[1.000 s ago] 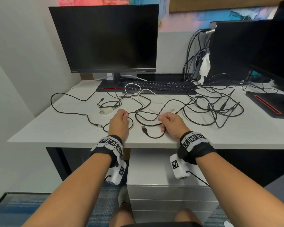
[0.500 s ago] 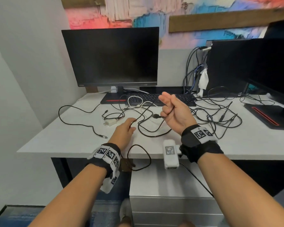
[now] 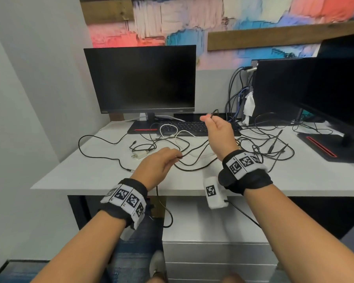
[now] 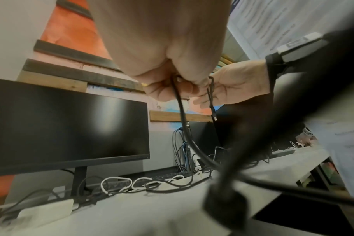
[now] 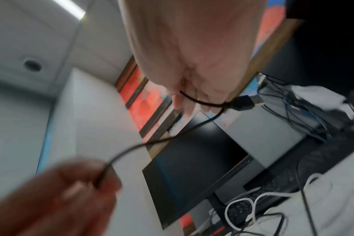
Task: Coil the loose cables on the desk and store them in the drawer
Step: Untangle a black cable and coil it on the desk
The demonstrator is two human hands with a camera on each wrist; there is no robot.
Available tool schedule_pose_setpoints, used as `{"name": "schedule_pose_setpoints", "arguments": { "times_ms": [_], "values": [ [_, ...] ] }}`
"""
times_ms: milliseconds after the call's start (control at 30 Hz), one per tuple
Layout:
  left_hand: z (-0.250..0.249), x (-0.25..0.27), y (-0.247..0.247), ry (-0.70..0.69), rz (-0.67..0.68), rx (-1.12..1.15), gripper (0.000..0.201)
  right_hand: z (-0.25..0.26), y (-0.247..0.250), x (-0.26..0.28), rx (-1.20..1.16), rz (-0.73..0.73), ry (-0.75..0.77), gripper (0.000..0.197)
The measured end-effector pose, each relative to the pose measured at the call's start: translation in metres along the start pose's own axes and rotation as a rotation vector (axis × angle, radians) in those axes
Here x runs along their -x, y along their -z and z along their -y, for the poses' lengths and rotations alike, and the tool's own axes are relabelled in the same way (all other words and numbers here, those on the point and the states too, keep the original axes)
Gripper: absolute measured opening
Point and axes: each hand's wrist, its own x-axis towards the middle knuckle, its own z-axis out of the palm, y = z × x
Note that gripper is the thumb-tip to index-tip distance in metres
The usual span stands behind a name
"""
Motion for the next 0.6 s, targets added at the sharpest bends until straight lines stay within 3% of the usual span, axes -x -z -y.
{"name": "schedule_pose_setpoints", "arguments": {
  "times_ms": [100, 233, 433, 500, 600],
  "values": [
    [-0.006, -0.002, 0.007, -0.034, -0.115, 0.055, 0.034, 0.003, 0.000, 0.005, 0.124, 0.092, 0.026, 0.028],
    [-0.006, -0.007, 0.016, 0.035, -0.343, 0.141, 0.020, 0.003, 0.005, 0.009, 0.281, 0.194, 0.046, 0.036],
    [-0.012, -0.016, 0.021, 0.181, -0.517, 0.233, 0.016, 0.014, 0.007, 0.026, 0.353, 0.565, -0.029, 0.054],
    [-0.007, -0.017, 0.022, 0.242, -0.533, 0.230, 0.016, 0.013, 0.008, 0.029, 0.339, 0.624, -0.062, 0.051],
    [-0.001, -0.013, 0.019, 0.303, -0.420, 0.198, 0.018, 0.011, 0.007, 0.029, 0.188, 0.624, -0.094, 0.048]
  ]
}}
